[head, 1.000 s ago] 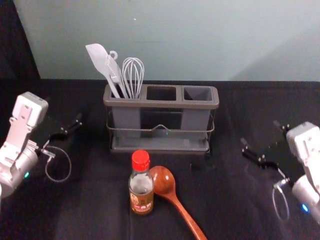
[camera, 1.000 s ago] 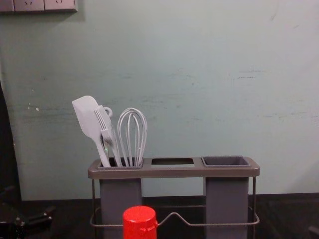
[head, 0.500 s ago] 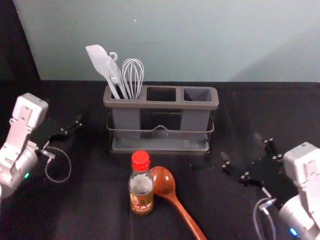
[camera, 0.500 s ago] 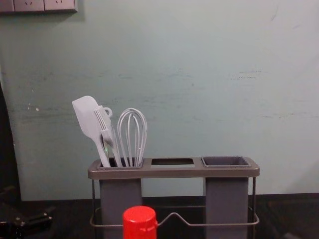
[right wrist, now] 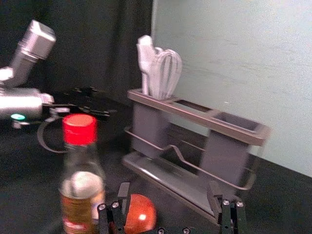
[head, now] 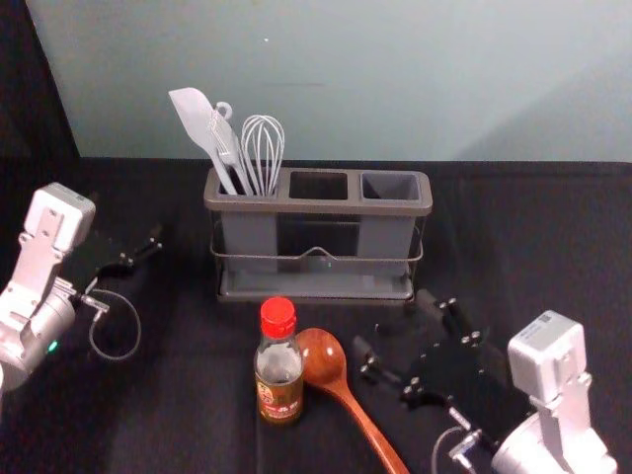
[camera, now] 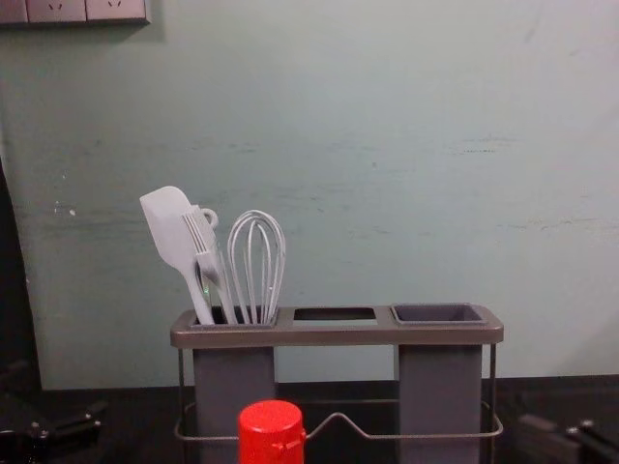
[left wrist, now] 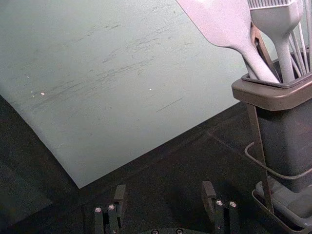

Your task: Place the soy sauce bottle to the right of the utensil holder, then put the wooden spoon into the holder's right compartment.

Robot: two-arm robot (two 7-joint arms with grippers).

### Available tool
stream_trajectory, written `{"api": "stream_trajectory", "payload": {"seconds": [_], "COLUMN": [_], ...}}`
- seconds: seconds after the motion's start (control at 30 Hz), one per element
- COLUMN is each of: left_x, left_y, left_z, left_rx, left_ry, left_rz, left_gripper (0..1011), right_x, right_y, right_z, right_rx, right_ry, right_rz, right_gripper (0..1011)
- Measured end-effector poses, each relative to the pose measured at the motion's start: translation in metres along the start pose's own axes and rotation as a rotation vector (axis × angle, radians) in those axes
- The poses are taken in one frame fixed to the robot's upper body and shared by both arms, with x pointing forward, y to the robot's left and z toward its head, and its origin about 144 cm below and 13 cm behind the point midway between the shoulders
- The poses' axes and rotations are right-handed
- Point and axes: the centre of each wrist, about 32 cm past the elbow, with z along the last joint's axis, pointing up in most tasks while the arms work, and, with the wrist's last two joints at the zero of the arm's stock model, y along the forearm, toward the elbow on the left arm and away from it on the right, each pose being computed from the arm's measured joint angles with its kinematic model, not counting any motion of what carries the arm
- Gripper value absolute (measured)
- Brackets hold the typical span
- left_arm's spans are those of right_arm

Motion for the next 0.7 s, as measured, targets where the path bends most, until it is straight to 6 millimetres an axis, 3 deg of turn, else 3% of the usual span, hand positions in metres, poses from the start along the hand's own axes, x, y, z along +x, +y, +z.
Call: {"api": "stream_trajectory", "payload": {"seconds": [0.33,0.7], "left_x": [0.0,0.0], "left_y": [0.0,0.0], "left_z": [0.0,0.0], "left_rx": [0.0,0.0], "left_ry": [0.0,0.0], "left_rz": [0.0,0.0], "left_gripper": [1000,1000], "right_x": [-0.02,-0.024], "right_y": [0.004,0.019], "right_z": [0.006,0.007], "right_rx": [0.035,0.074], "right_ry": [0.072,0.139], "right_rz": [0.098,0.162], "right_gripper": [1004,1004]}}
